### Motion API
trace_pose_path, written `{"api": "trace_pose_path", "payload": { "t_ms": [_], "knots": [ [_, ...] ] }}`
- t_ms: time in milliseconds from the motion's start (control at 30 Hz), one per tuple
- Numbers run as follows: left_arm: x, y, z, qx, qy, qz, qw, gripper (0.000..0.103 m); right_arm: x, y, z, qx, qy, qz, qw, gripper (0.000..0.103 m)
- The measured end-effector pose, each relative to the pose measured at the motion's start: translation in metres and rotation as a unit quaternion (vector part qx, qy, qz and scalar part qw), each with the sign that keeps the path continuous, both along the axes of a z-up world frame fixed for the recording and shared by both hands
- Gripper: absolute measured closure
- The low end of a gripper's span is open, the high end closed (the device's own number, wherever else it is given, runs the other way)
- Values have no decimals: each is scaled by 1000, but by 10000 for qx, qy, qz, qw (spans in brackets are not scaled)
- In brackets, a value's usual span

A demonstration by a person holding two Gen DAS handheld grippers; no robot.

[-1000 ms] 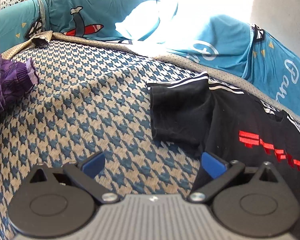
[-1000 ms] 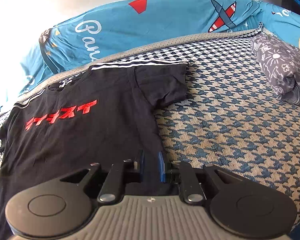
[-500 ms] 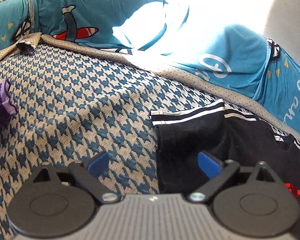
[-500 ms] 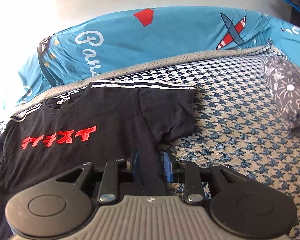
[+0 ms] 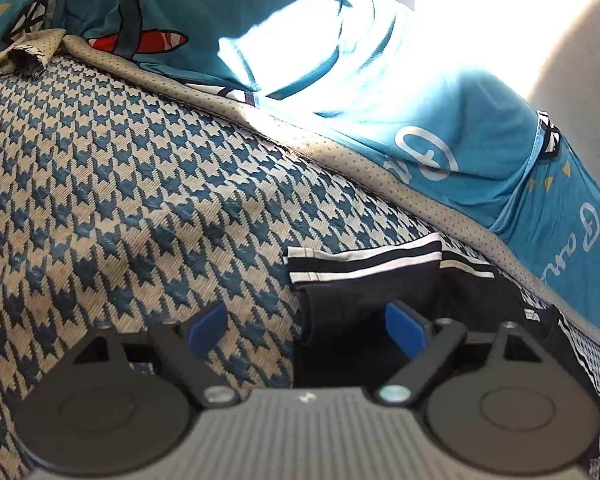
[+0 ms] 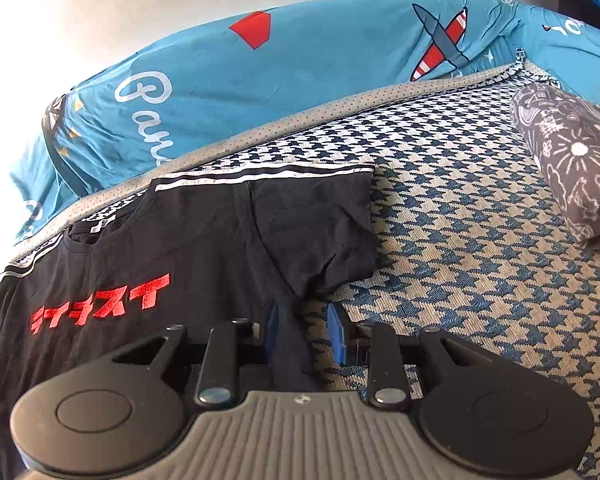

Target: Fold clothes

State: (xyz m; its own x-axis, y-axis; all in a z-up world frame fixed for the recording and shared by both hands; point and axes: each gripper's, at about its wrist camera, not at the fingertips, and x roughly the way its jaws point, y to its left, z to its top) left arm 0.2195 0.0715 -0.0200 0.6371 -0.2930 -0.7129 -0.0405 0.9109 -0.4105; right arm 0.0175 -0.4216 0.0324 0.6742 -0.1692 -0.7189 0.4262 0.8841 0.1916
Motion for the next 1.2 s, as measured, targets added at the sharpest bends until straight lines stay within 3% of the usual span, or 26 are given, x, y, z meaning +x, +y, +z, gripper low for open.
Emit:
{"api": "trace_pose_path", "payload": {
  "t_ms": [333, 467, 600, 733, 867, 1033, 1200],
  "knots": [
    [3, -7, -3, -47, -65, -110, 9999, 37, 5, 3, 0, 87, -28, 9, 10000, 77],
    [6, -12, -4, -107, -85, -193, 9997, 51, 7, 2, -2, 178, 10, -30, 9998, 77],
    [6, -18, -6, -72, -144, -257, 9995, 56, 8, 1, -5, 280, 57, -69, 9996, 77],
    [7, -24, -8, -119, -137, -431, 9989, 88, 9, 2, -5, 333, 54, -61, 9994, 77],
    [2, -37, -7, 310, -263, -505, 9979, 96, 9, 2, -5, 343, 57, -66, 9994, 77],
    [-6, -45, 3, 807, -537, -372, 9946, 100, 9, 2, -5, 307, 37, -56, 9995, 77],
    [-11, -55, 11, 1864, -803, -113, 9791, 100, 12, 2, -7, 355, 68, -110, 9993, 77]
  ]
}}
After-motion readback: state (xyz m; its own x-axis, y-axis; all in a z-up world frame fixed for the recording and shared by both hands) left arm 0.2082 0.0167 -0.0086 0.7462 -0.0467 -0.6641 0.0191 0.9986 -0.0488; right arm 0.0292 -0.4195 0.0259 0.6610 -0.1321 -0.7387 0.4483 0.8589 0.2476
